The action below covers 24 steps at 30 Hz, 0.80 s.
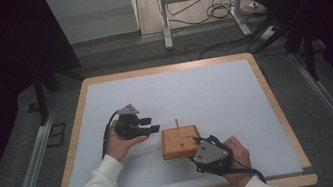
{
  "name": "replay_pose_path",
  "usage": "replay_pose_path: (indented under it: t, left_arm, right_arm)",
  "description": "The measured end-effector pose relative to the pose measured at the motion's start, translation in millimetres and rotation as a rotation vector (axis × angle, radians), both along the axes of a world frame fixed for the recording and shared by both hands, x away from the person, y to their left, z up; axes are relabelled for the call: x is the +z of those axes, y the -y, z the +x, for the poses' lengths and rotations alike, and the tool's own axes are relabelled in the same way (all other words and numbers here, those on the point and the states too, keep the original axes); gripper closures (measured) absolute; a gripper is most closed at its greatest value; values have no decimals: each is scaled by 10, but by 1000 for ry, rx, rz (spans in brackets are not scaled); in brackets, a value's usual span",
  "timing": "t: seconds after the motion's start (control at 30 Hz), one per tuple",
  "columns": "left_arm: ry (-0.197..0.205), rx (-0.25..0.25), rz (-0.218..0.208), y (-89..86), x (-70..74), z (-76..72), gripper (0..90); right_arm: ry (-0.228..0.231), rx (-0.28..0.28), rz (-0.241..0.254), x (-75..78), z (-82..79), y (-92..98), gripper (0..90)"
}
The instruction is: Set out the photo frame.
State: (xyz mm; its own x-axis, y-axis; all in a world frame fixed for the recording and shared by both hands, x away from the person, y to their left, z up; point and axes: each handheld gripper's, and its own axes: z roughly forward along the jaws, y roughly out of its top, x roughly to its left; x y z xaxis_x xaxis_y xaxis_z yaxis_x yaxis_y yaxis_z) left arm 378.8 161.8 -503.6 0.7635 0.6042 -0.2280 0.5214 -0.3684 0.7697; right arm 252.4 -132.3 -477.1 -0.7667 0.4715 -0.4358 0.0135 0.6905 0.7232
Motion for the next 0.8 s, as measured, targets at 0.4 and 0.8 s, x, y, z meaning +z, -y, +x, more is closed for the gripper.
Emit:
replay_pose_path:
  t: [0.4, 0.8]
  left_arm:
    - [16, -4, 48, -148, -152, -304, 362]
    - [11, 9, 64, -305, -202, -494, 352]
  right_arm:
    - [2, -7, 3, 9, -4, 30, 461]
    - [-33, 2, -6, 104, 79, -25, 479]
